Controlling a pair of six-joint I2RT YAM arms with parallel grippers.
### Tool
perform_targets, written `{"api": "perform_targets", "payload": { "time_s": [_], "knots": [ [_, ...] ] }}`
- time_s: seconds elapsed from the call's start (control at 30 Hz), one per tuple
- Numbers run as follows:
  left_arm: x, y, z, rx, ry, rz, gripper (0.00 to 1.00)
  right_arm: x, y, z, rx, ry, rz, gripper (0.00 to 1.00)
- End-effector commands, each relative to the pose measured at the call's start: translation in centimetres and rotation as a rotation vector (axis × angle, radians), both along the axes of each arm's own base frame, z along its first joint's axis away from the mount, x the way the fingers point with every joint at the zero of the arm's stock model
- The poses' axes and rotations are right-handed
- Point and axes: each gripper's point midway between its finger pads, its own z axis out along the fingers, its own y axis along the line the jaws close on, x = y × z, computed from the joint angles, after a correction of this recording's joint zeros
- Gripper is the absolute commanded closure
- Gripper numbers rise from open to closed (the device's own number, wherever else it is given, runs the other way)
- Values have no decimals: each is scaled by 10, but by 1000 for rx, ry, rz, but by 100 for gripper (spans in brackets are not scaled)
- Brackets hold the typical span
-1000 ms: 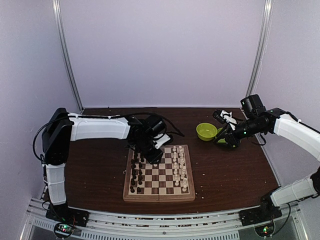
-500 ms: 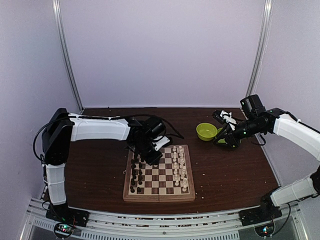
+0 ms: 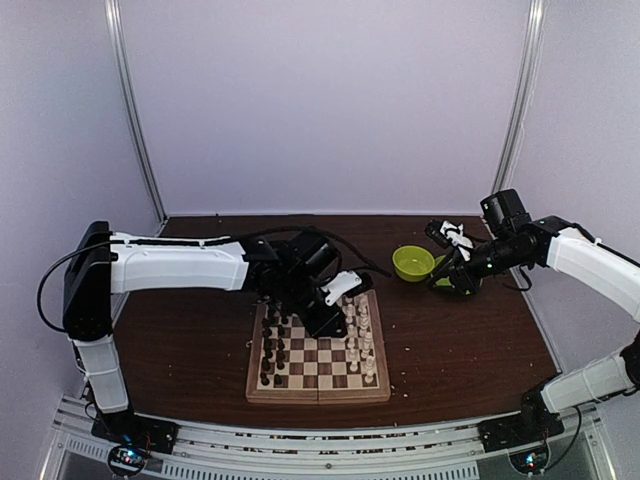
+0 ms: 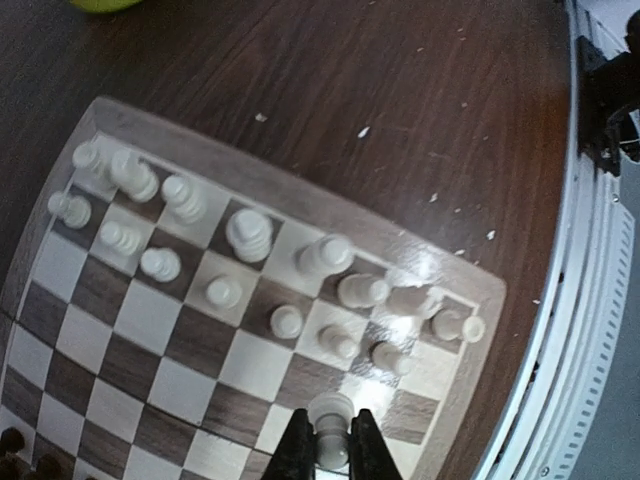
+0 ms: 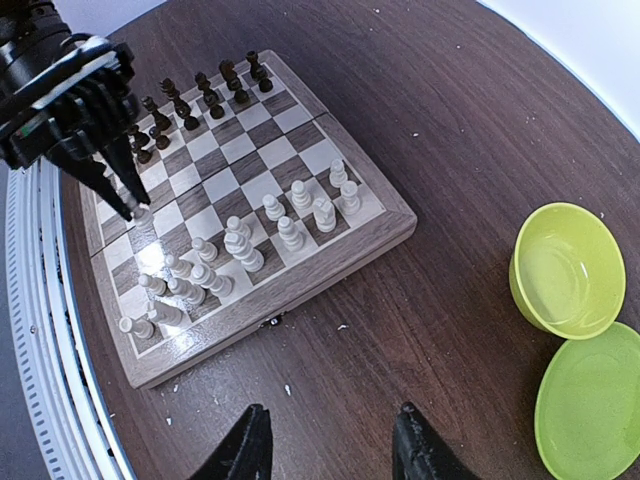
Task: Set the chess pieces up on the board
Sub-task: Place the pawn on a2.
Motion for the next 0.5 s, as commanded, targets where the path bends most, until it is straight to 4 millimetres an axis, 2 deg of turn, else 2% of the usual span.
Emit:
{"api": "perform_targets", "payload": {
  "time_s": [0.0, 0.2, 0.47],
  "knots": [
    [-26, -30, 25, -127, -13, -139, 97, 5, -2, 8, -5, -29, -10, 59],
    [-55, -44, 10, -88, 16, -222, 97, 4, -2, 9, -3, -33, -11, 59],
    [-63, -43, 0, -20, -6, -272, 96, 4, -2, 10, -1, -34, -9, 59]
  ]
}}
